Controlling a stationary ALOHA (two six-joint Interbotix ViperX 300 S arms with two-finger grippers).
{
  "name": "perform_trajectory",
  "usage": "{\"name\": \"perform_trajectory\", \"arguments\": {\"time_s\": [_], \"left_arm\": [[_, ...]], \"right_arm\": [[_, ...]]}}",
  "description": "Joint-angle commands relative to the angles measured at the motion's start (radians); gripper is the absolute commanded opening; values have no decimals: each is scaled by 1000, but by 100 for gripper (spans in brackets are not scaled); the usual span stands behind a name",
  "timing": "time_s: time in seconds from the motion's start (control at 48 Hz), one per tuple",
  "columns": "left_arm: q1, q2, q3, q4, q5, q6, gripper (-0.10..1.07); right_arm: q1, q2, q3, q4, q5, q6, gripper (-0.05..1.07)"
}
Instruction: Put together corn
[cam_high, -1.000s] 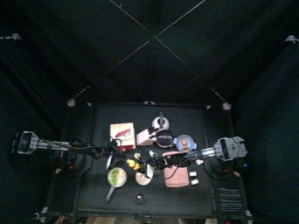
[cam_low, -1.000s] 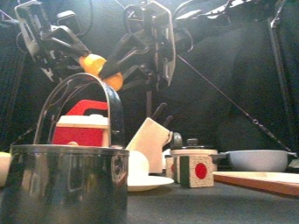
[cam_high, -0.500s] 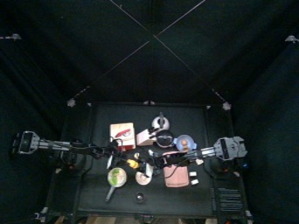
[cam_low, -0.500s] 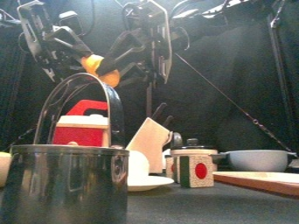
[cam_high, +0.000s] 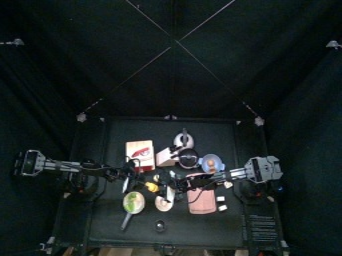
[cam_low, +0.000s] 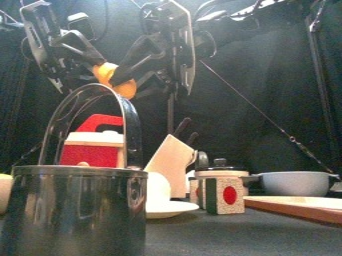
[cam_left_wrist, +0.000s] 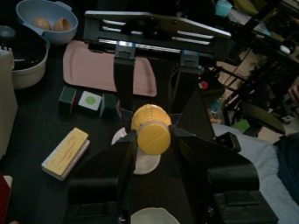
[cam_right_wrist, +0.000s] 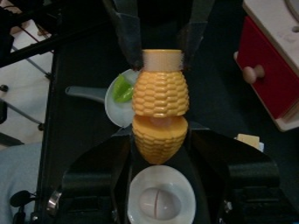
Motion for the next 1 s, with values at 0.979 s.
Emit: {"name": "perform_trajectory", "arguments": {"time_s": [0.979], "left_arm": [[-2, 0, -28, -3, -8, 0, 68]], "right_arm": [[-25, -15, -58, -48, -6, -2, 65]]}}
